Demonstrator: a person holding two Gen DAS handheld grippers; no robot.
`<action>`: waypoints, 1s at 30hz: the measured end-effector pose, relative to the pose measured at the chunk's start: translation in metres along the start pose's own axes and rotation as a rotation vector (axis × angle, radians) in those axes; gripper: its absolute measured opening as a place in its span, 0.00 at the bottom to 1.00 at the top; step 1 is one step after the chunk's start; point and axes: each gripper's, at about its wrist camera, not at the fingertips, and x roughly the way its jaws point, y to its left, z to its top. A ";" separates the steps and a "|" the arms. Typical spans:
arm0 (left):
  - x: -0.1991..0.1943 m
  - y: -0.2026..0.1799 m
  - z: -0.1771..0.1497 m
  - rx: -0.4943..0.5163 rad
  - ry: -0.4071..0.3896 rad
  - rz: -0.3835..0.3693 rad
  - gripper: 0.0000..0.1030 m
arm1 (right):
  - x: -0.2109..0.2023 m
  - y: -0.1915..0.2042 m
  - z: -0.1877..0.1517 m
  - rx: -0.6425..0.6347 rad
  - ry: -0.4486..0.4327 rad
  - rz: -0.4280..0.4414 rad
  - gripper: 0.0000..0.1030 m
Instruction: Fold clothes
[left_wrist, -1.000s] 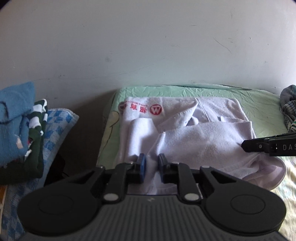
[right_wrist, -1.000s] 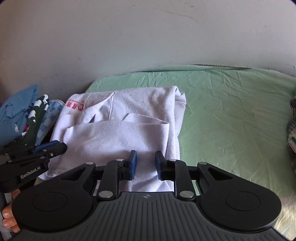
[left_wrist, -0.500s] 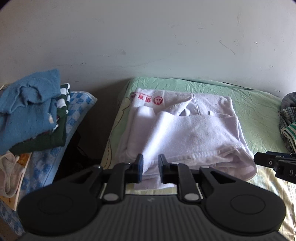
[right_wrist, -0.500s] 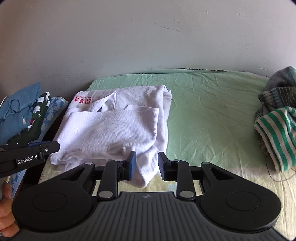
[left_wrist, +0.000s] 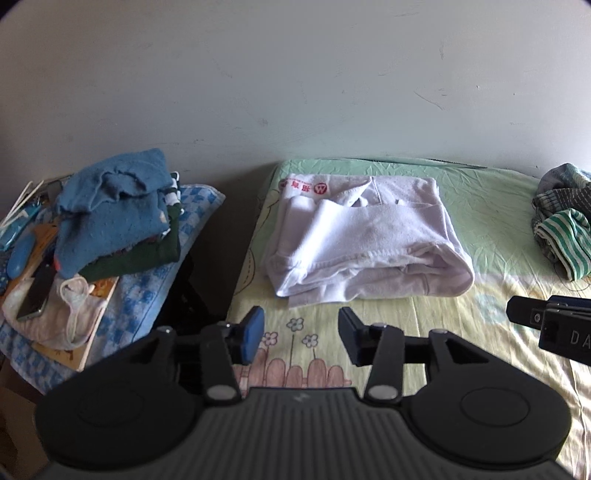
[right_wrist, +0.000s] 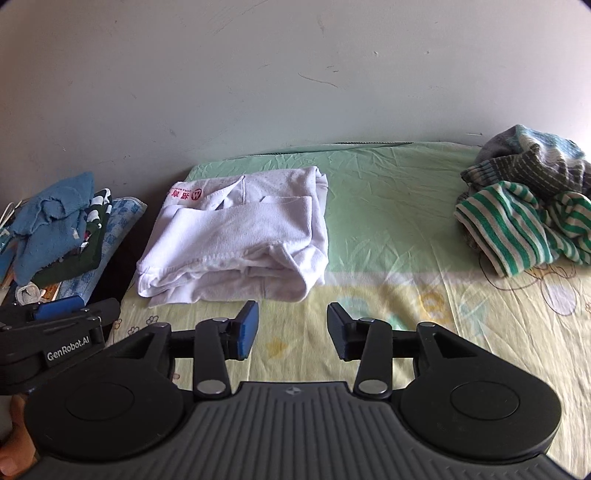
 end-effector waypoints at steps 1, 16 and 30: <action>-0.008 0.000 -0.004 0.001 -0.007 0.005 0.54 | -0.004 0.000 -0.003 0.004 -0.001 -0.012 0.47; -0.108 0.016 -0.063 -0.042 -0.031 0.076 0.93 | -0.084 0.003 -0.041 0.077 0.049 0.001 0.75; -0.165 0.014 -0.117 -0.095 0.013 0.094 1.00 | -0.138 0.007 -0.101 -0.044 0.054 0.007 0.75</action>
